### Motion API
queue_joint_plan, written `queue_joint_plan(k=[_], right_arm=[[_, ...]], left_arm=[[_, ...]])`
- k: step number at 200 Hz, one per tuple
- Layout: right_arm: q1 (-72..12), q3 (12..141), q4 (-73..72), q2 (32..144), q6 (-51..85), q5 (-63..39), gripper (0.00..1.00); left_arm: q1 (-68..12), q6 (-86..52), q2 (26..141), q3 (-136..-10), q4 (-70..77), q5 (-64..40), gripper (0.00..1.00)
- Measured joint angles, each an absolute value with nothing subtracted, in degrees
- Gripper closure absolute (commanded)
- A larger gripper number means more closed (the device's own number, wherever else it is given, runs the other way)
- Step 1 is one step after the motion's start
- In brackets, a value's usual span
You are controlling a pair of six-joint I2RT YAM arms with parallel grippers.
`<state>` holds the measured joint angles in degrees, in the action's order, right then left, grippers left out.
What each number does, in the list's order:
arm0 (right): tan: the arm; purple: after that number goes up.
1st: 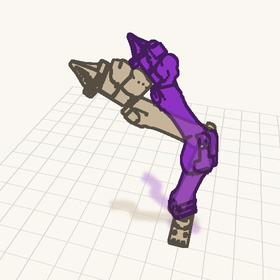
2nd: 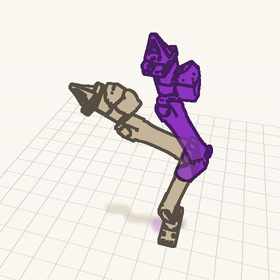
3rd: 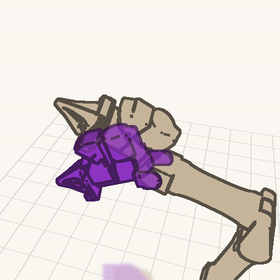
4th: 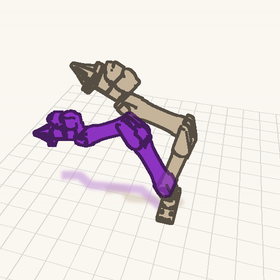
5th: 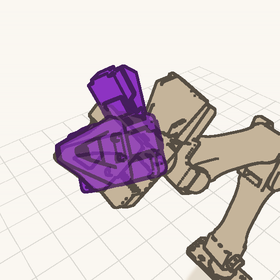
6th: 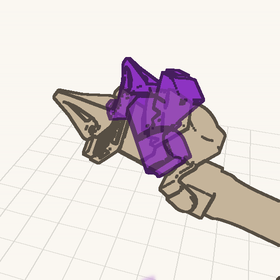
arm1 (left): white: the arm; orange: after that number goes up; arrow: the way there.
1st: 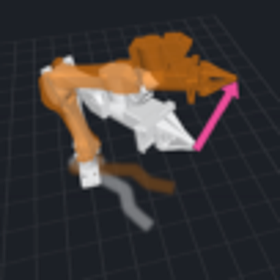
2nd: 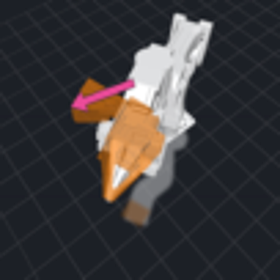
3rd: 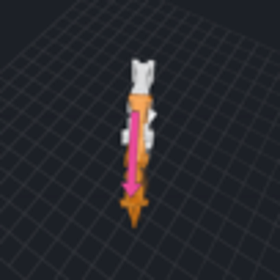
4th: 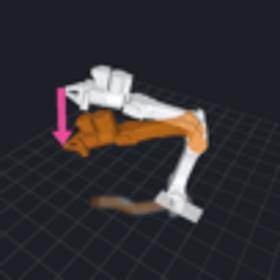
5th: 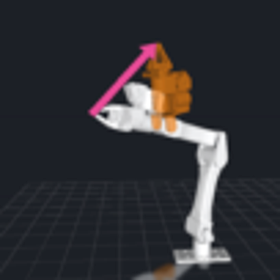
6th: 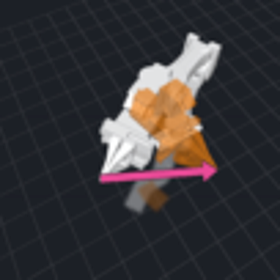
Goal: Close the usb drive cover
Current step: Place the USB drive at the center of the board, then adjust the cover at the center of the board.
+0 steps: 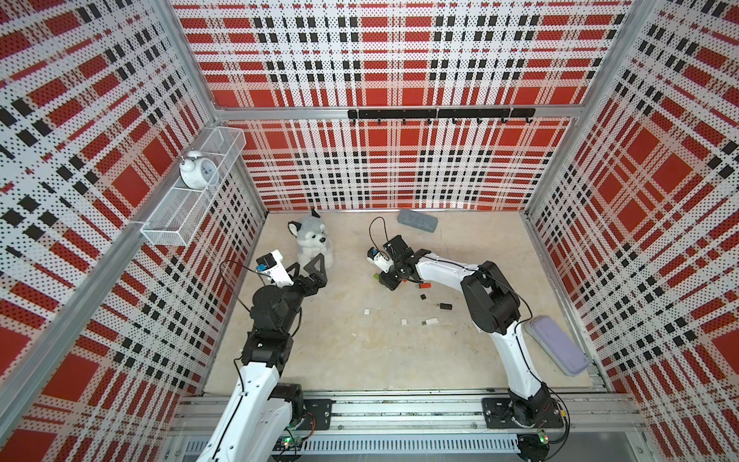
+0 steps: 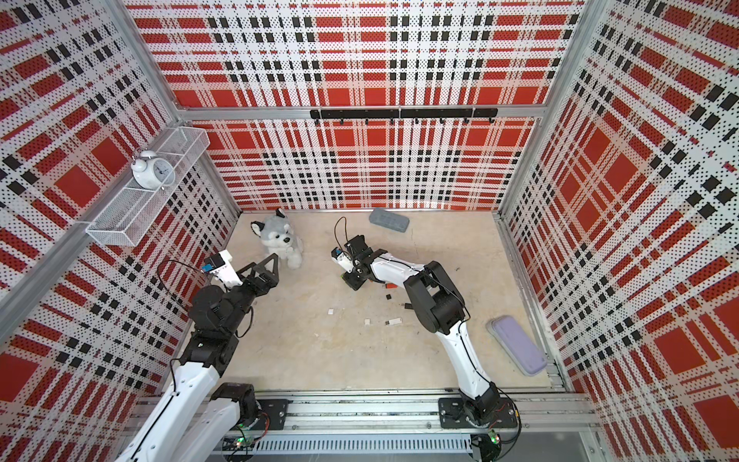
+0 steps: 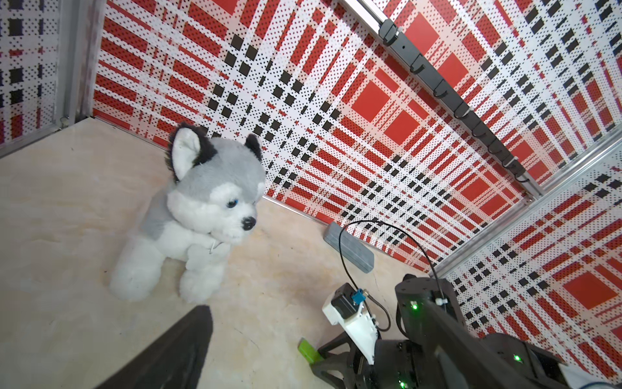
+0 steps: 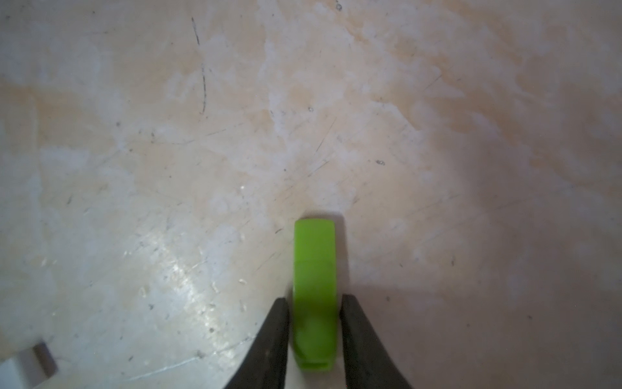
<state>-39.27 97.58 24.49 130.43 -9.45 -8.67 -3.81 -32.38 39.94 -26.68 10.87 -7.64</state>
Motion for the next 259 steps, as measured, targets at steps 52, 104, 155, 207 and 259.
queue_joint_plan(k=[52, 104, 155, 207, 259], right_arm=[[-39.27, 94.96, 22.57, 129.1, -9.52, -9.04, 0.43], [-39.18, 89.69, 21.98, 124.38, -8.82, -10.72, 0.31], [-38.11, 84.12, 18.52, 116.51, -7.68, -13.08, 0.26], [-34.63, 76.66, 12.8, 108.9, -7.4, -14.0, 0.24], [-29.5, 71.5, 9.1, 106.45, -8.75, -15.92, 0.28]], left_arm=[[-3.77, -33.26, 40.27, -26.72, 10.87, -11.25, 0.02], [-3.77, -33.45, 40.12, -26.72, 10.9, -13.04, 0.02], [-3.77, -33.69, 40.23, -26.72, 11.2, -14.9, 0.02], [-4.86, -33.85, 42.41, -24.36, 13.41, -15.62, 0.02], [-11.0, -33.04, 50.57, -21.28, 18.09, -13.04, 0.02]])
